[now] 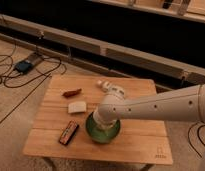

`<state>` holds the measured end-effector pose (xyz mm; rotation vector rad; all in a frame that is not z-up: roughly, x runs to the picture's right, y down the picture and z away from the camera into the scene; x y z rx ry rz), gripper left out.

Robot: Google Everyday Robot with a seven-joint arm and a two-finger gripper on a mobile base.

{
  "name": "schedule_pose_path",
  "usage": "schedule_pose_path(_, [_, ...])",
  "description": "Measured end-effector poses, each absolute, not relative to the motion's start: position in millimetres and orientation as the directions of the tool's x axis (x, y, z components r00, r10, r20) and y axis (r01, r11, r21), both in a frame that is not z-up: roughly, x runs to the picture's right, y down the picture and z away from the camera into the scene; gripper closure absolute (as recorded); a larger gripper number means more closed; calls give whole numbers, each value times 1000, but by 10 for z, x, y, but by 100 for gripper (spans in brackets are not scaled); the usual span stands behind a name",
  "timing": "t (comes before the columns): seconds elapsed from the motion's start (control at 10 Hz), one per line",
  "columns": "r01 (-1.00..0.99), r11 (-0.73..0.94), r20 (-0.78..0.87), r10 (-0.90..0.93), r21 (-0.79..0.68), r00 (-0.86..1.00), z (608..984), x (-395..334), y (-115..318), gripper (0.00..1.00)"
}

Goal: Place the ceramic cup in the ceramic bowl

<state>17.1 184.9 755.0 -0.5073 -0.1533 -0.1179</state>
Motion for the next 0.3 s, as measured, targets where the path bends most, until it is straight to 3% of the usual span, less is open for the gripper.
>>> schedule_pose_path(0.3, [148, 866, 178, -70, -478, 982, 7555, 176, 1857, 20])
